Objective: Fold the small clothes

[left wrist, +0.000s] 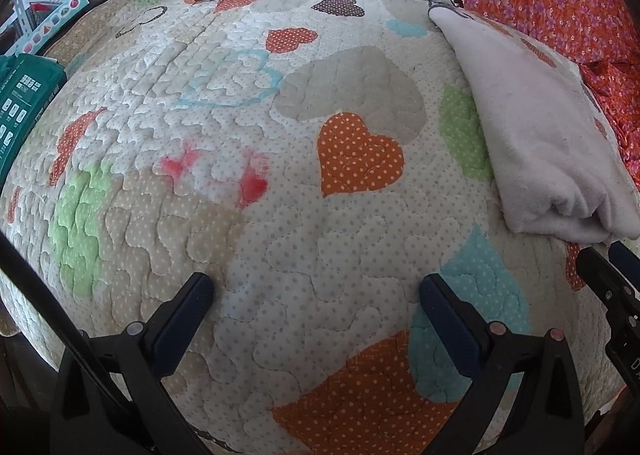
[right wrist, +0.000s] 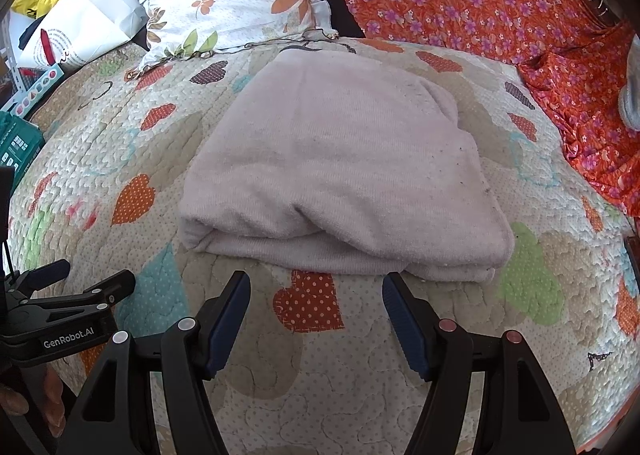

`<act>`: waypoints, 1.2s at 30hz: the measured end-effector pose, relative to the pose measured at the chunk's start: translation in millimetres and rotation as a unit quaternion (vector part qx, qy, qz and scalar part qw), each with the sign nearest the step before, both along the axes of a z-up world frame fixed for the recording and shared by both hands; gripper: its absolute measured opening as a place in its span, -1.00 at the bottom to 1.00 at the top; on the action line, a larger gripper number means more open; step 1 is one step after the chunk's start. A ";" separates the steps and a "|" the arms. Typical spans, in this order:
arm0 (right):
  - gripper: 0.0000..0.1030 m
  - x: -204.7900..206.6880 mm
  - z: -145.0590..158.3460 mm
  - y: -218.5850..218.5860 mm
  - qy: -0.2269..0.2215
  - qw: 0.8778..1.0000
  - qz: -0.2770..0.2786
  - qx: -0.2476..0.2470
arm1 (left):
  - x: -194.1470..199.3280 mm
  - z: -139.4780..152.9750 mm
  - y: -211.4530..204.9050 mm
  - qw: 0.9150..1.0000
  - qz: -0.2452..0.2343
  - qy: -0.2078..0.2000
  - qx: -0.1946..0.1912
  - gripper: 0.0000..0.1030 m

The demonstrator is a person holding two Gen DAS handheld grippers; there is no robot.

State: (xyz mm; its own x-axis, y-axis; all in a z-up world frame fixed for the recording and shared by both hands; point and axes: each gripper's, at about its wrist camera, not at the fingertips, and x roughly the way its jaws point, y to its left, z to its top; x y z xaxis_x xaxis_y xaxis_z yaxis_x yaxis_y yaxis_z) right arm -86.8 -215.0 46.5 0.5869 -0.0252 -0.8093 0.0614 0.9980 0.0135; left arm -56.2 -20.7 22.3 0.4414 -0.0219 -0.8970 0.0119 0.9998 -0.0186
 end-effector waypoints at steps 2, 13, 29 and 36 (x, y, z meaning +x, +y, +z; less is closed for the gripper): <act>0.43 0.3 0.2 -0.5 0.001 1.000 0.000 0.001 | 1.5 -0.7 -0.2 1.000 0.003 0.004 0.002 1.00; 0.43 -1.7 1.2 -2.1 -0.003 1.000 -0.001 0.000 | 1.5 5.1 2.0 1.000 0.007 0.003 -0.001 1.00; 0.45 -0.2 0.3 -3.7 -0.002 1.000 -0.002 -0.001 | -10.3 35.5 3.8 0.999 0.016 -0.051 0.005 1.00; 0.45 0.7 -1.1 -2.5 -0.002 1.000 -0.002 -0.003 | -11.6 36.4 3.2 0.999 0.016 -0.051 -0.001 1.00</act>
State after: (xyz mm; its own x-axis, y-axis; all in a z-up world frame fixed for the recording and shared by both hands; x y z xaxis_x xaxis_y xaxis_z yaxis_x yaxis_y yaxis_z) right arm -86.1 -217.5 45.4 0.5897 -0.0322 -0.8070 0.0646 0.9979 0.0074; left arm -67.8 -17.5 58.7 0.5304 -0.0078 -0.8477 -0.0178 0.9996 -0.0203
